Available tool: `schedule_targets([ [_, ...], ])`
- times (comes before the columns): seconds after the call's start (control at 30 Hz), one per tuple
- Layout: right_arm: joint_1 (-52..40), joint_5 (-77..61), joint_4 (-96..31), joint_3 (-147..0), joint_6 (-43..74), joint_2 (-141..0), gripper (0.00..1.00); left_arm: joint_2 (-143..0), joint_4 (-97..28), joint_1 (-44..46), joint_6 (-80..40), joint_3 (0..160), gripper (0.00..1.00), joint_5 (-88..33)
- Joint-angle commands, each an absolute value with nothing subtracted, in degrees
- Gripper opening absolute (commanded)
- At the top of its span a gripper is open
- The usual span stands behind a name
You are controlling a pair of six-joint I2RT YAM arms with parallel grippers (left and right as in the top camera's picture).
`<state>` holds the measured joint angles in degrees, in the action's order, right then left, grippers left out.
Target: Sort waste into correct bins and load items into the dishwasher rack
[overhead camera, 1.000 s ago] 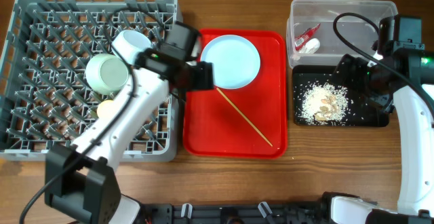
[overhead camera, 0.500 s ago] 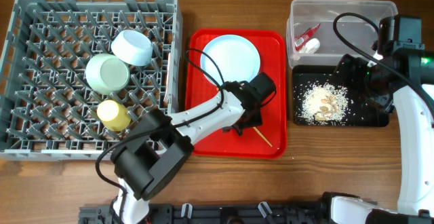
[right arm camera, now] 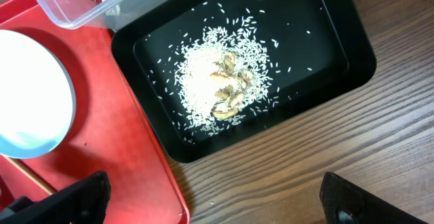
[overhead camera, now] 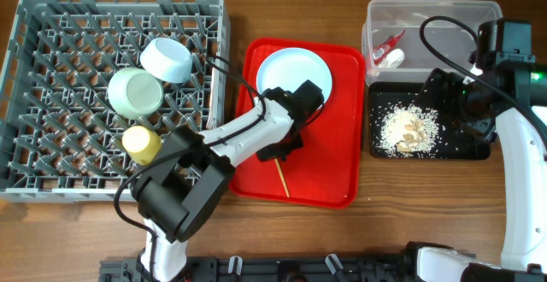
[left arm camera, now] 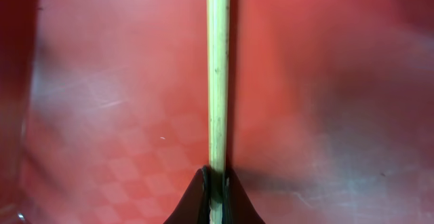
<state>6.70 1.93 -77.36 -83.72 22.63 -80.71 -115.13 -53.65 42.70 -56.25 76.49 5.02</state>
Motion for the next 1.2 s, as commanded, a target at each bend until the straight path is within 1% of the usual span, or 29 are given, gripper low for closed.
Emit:
schedule_targets([
  [0.0,6.83,1.43,-77.45,-83.99,22.04,-80.09,1.00,-111.72,-53.49,40.36,-51.16,76.44,0.04,6.13],
  [0.07,6.83,1.43,-77.45,-83.99,22.04,-80.09,1.00,-105.86,-53.74,38.41,-43.03,78.17,0.04,6.20],
  [0.17,6.83,1.45,-77.45,-83.99,22.02,-80.09,1.00,-98.48,-53.58,34.81,-33.93,79.68,0.04,6.48],
  [0.23,6.83,1.43,-77.45,-83.99,22.02,-80.09,1.00,-93.41,-52.45,30.74,-27.22,79.94,0.04,7.20],
  [0.37,6.83,1.43,-77.45,-83.99,22.04,-80.09,1.00,-89.95,-49.89,23.68,-12.78,79.94,0.04,7.18],
  [0.43,6.83,1.43,-77.45,-83.99,22.02,-80.09,1.00,-91.05,-49.36,20.29,-9.15,79.88,0.04,7.18],
  [0.57,6.83,1.43,-77.47,-83.99,22.02,-80.09,1.00,-95.53,-48.80,14.94,-9.19,79.83,0.04,7.14],
  [0.67,6.83,1.43,-77.47,-83.99,22.04,-80.09,1.00,-97.91,-48.58,13.19,-9.19,79.83,0.04,7.16],
  [0.7,6.83,1.43,-77.47,-83.99,22.04,-80.09,1.00,-98.37,-48.47,13.10,-9.19,79.83,0.17,7.16],
  [0.77,6.83,1.43,-77.47,-83.99,22.00,-80.09,1.00,-98.63,-48.14,13.10,-9.21,79.85,0.56,7.16],
  [0.8,6.83,1.43,-77.47,-83.99,22.02,-80.09,1.00,-98.59,-47.99,13.10,-9.28,79.85,0.69,7.11],
  [0.83,6.83,1.43,-77.47,-83.99,22.02,-80.09,1.00,-98.59,-47.99,13.37,-9.39,79.85,0.77,6.00],
  [0.9,6.83,1.43,-77.45,-83.99,22.02,-80.09,1.00,-98.59,-47.75,14.22,-9.37,79.85,0.83,0.56],
  [1.0,6.83,1.43,-77.43,-83.99,22.04,-80.09,1.00,-98.59,-44.86,18.09,-9.37,79.83,0.87,-6.96],
  [1.03,6.83,1.43,-77.43,-83.99,22.04,-80.09,1.00,-98.61,-43.35,19.84,-9.37,79.83,0.89,-7.73],
  [1.07,6.83,1.43,-77.43,-83.99,22.09,-80.09,1.00,-98.78,-40.23,23.53,-9.10,79.83,0.92,-7.62],
  [1.17,6.83,1.41,-77.43,-83.99,22.09,-80.09,1.00,-101.30,-34.39,30.17,-6.92,79.83,0.92,-6.74],
])
